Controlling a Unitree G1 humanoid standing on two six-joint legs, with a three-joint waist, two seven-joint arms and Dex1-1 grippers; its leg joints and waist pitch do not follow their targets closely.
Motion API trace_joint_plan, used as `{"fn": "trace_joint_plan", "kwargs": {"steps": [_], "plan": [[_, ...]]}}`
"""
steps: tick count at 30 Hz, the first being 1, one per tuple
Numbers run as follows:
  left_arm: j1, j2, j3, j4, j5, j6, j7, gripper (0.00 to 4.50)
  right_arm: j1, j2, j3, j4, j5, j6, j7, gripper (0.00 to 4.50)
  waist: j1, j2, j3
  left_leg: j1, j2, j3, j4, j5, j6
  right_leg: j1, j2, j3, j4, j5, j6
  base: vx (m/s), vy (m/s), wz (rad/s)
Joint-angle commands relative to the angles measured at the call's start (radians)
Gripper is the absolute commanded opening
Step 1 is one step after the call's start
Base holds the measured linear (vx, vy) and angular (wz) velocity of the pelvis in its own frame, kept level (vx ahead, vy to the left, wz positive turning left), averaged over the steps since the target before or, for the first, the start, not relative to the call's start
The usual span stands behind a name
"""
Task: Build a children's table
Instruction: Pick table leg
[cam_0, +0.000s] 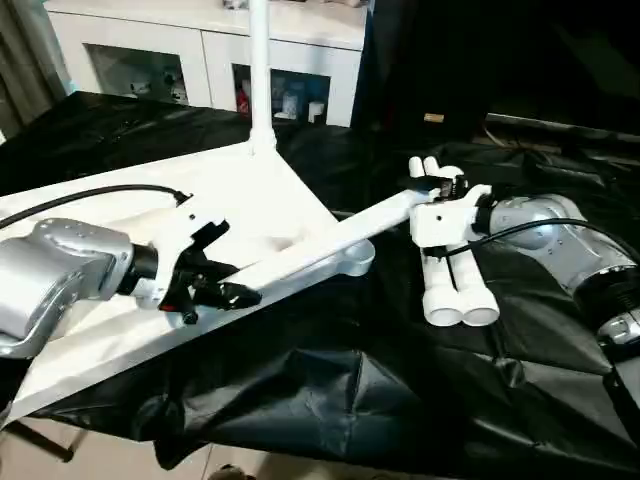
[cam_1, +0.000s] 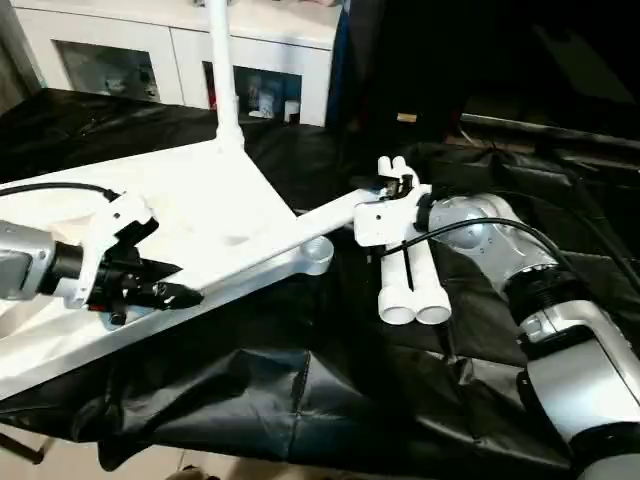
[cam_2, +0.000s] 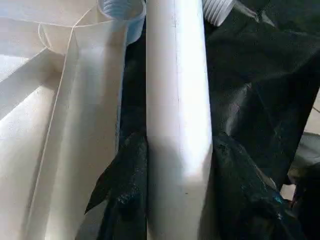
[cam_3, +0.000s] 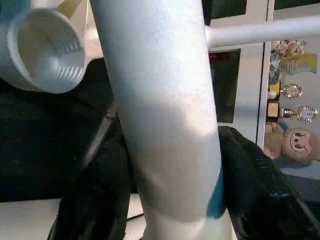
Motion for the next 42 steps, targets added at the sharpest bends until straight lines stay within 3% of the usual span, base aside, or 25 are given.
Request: {"fn": "trace_joint_plan", "kwargs": {"steps": [1, 2, 3, 4, 5, 6, 11, 15, 16, 19, 22, 23, 27, 28, 31, 32, 33, 35, 36, 37, 38, 39, 40, 41, 42], "plan": [[-0.100, -0.055, 0.086, -0.041, -0.073, -0.086, -0.033, 2.17, 0.047, 0.012, 0.027, 0.052, 0.003, -0.009, 0.017, 2.11, -0.001, 0.026, -0.074, 0.011, 0.027, -0.012, -0.068, -0.316, -0.018, 0.054, -0.060, 0.060, -0.076, -0.320, -0.186, 0.000, 0.000, 0.00], [-0.109, -0.063, 0.088, -0.028, -0.077, -0.080, -0.032, 2.17, 0.046, 0.010, 0.024, 0.058, 0.005, -0.014, 0.014, 2.11, 0.003, 0.027, -0.075, 0.015, 0.024, -0.010, -0.064, -0.309, -0.015, 0.053, -0.060, 0.061, -0.077, -0.319, -0.195, 0.000, 0.000, 0.00], [-0.124, -0.068, 0.092, -0.003, -0.055, -0.109, -0.021, 2.17, 0.047, 0.006, 0.021, 0.063, 0.004, -0.016, 0.011, 2.11, 0.010, 0.038, -0.079, 0.020, 0.026, -0.011, -0.062, -0.310, -0.014, 0.052, -0.063, 0.061, -0.081, -0.311, -0.204, 0.000, 0.000, 0.00], [-0.150, -0.069, 0.119, 0.034, -0.054, -0.123, -0.018, 2.35, 0.049, -0.001, 0.018, 0.069, 0.003, -0.018, 0.010, 2.05, 0.010, 0.041, -0.077, 0.009, 0.026, -0.015, -0.065, -0.335, -0.021, 0.063, -0.061, 0.058, -0.079, -0.298, -0.214, 0.000, 0.000, 0.00], [-0.157, -0.069, 0.137, 0.046, -0.062, -0.128, -0.020, 2.50, 0.052, -0.003, 0.016, 0.070, 0.002, -0.016, 0.007, 1.99, 0.013, 0.049, -0.080, 0.009, 0.026, -0.018, -0.065, -0.335, -0.024, 0.067, -0.062, 0.056, -0.072, -0.291, -0.215, 0.000, 0.000, 0.00], [-0.162, -0.069, 0.154, 0.055, -0.072, -0.128, -0.024, 2.50, 0.054, -0.004, 0.015, 0.071, 0.000, -0.015, 0.004, 1.99, 0.009, 0.031, -0.078, 0.004, 0.022, -0.014, -0.062, -0.314, -0.011, 0.068, -0.061, 0.056, -0.074, -0.303, -0.201, 0.000, 0.000, 0.00], [-0.201, -0.132, 0.319, 0.125, -0.096, -0.158, 0.117, 2.62, 0.095, 0.013, -0.037, 0.071, 0.058, 0.039, 0.024, 1.91, 0.009, 0.054, -0.078, 0.002, 0.019, -0.010, -0.052, -0.259, 0.017, 0.059, -0.061, 0.059, -0.081, -0.404, -0.166, 0.000, 0.000, 0.00], [-0.219, -0.198, 0.411, 0.181, -0.034, -0.248, 0.298, 2.62, 0.118, 0.028, -0.084, 0.083, 0.118, 0.062, 0.024, 1.90, 0.007, 0.055, -0.079, 0.005, 0.020, -0.013, -0.054, -0.302, 0.021, 0.055, -0.053, 0.052, -0.083, -0.401, -0.159, 0.000, 0.000, 0.00], [-0.225, -0.214, 0.421, 0.213, 0.016, -0.309, 0.375, 2.62, 0.126, 0.032, -0.106, 0.087, 0.150, 0.055, 0.022, 1.90, 0.006, 0.049, -0.079, 0.006, 0.020, -0.012, -0.055, -0.306, 0.024, 0.054, -0.053, 0.052, -0.086, -0.410, -0.154, 0.000, 0.000, 0.00], [-0.226, -0.237, 0.428, 0.286, 0.104, -0.408, 0.507, 2.62, 0.146, 0.058, -0.178, 0.091, 0.259, 0.048, 0.041, 1.90, 0.007, 0.054, -0.080, 0.012, 0.022, -0.014, -0.055, -0.328, 0.030, 0.049, -0.056, 0.050, -0.093, -0.443, -0.128, 0.000, 0.000, 0.00], [-0.200, -0.273, 0.434, 0.322, 0.169, -0.468, 0.623, 2.62, 0.177, 0.100, -0.278, 0.046, 0.420, 0.092, 0.113, 1.90, 0.008, 0.057, -0.083, 0.009, 0.025, -0.014, -0.056, -0.313, 0.042, 0.052, -0.058, 0.053, -0.090, -0.402, -0.140, 0.000, 0.000, 0.00], [-0.199, -0.274, 0.434, 0.323, 0.170, -0.470, 0.626, 2.62, 0.177, 0.101, -0.280, 0.044, 0.423, 0.094, 0.115, 1.90, 0.008, 0.057, -0.083, 0.009, 0.025, -0.014, -0.056, -0.313, 0.042, 0.052, -0.058, 0.053, -0.090, -0.402, -0.140, 0.000, 0.000, 0.00], [-0.140, -0.348, 0.447, 0.334, 0.229, -0.552, 0.763, 2.62, 0.241, 0.173, -0.386, -0.121, 0.681, 0.269, 0.265, 1.90, 0.019, 0.052, -0.089, 0.003, 0.029, -0.014, -0.056, -0.255, 0.067, 0.057, -0.061, 0.057, -0.079, -0.309, -0.175, 0.000, 0.000, 0.00], [-0.131, -0.370, 0.448, 0.336, 0.232, -0.568, 0.781, 2.62, 0.253, 0.196, -0.406, -0.170, 0.746, 0.339, 0.289, 1.90, 0.022, 0.047, -0.090, 0.000, 0.031, -0.015, -0.057, -0.236, 0.076, 0.058, -0.062, 0.058, -0.077, -0.291, -0.178, 0.000, 0.000, 0.00], [-0.098, -0.415, 0.412, 0.334, 0.226, -0.587, 0.765, 2.62, 0.260, 0.263, -0.448, -0.301, 0.926, 0.598, 0.327, 1.89, 0.028, 0.052, -0.092, 0.002, 0.035, -0.017, -0.060, -0.212, 0.083, 0.056, -0.065, 0.057, -0.076, -0.279, -0.192, 0.000, 0.000, 0.00], [-0.095, -0.421, 0.405, 0.331, 0.221, -0.584, 0.758, 2.62, 0.257, 0.268, -0.450, -0.310, 0.942, 0.629, 0.329, 1.89, 0.027, 0.052, -0.091, 0.004, 0.035, -0.017, -0.061, -0.216, 0.082, 0.055, -0.063, 0.058, -0.078, -0.281, -0.193, 0.000, 0.000, 0.00], [-0.074, -0.459, 0.365, 0.304, 0.188, -0.555, 0.712, 2.62, 0.242, 0.297, -0.458, -0.365, 1.040, 0.812, 0.344, 1.89, 0.028, 0.054, -0.089, 0.007, 0.034, -0.016, -0.062, -0.229, 0.073, 0.053, -0.064, 0.059, -0.081, -0.299, -0.191, 0.000, 0.000, 0.00], [-0.063, -0.501, 0.335, 0.260, 0.113, -0.512, 0.634, 2.62, 0.213, 0.308, -0.452, -0.377, 1.105, 1.025, 0.378, 1.89, 0.032, 0.063, -0.089, 0.008, 0.037, -0.018, -0.064, -0.243, 0.059, 0.052, -0.067, 0.059, -0.084, -0.318, -0.193, 0.000, 0.000, 0.00], [-0.057, -0.525, 0.310, 0.215, 0.040, -0.495, 0.547, 2.62, 0.186, 0.305, -0.445, -0.360, 1.134, 1.207, 0.403, 1.89, 0.040, 0.078, -0.089, 0.010, 0.036, -0.021, -0.064, -0.259, 0.044, 0.053, -0.069, 0.059, -0.086, -0.321, -0.212, 0.000, 0.000, 0.00], [-0.055, -0.538, 0.305, 0.187, -0.019, -0.463, 0.503, 2.62, 0.180, 0.316, -0.461, -0.374, 1.188, 1.274, 0.390, 1.89, 0.042, 0.072, -0.089, 0.012, 0.037, -0.019, -0.064, -0.264, 0.036, 0.050, -0.067, 0.059, -0.087, -0.318, -0.211, 0.000, 0.000, 0.00], [-0.055, -0.538, 0.305, 0.187, -0.019, -0.463, 0.503, 2.62, 0.180, 0.316, -0.461, -0.374, 1.188, 1.274, 0.390, 1.89, 0.048, 0.087, -0.090, 0.014, 0.037, -0.020, -0.063, -0.269, 0.026, 0.050, -0.070, 0.061, -0.082, -0.309, -0.216, 0.000, 0.000, 0.00], [-0.065, -0.554, 0.308, 0.166, -0.097, -0.413, 0.453, 2.62, 0.178, 0.329, -0.492, -0.419, 1.293, 1.339, 0.374, 1.89, 0.055, 0.076, -0.091, 0.012, 0.036, -0.018, -0.065, -0.284, 0.013, 0.052, -0.072, 0.059, -0.085, -0.305, -0.205, 0.000, 0.000, 0.00], [-0.065, -0.554, 0.308, 0.166, -0.097, -0.413, 0.453, 2.62, 0.178, 0.329, -0.492, -0.419, 1.293, 1.339, 0.374, 1.89, 0.057, 0.074, -0.091, 0.011, 0.035, -0.018, -0.065, -0.277, 0.013, 0.055, -0.073, 0.060, -0.085, -0.300, -0.201, 0.000, 0.000, 0.00], [-0.080, -0.565, 0.311, 0.168, -0.130, -0.381, 0.435, 2.62, 0.180, 0.326, -0.507, -0.453, 1.356, 1.385, 0.377, 1.89, 0.056, 0.066, -0.091, 0.009, 0.034, -0.017, -0.066, -0.261, 0.013, 0.057, -0.071, 0.059, -0.084, -0.299, -0.192, 0.000, 0.000, 0.00], [-0.090, -0.571, 0.314, 0.173, -0.146, -0.364, 0.426, 2.80, 0.182, 0.321, -0.516, -0.476, 1.392, 1.417, 0.380, 1.89, 0.063, 0.070, -0.091, 0.011, 0.031, -0.015, -0.063, -0.247, 0.014, 0.054, -0.071, 0.060, -0.085, -0.310, -0.182, 0.000, 0.000, 0.00]]}}
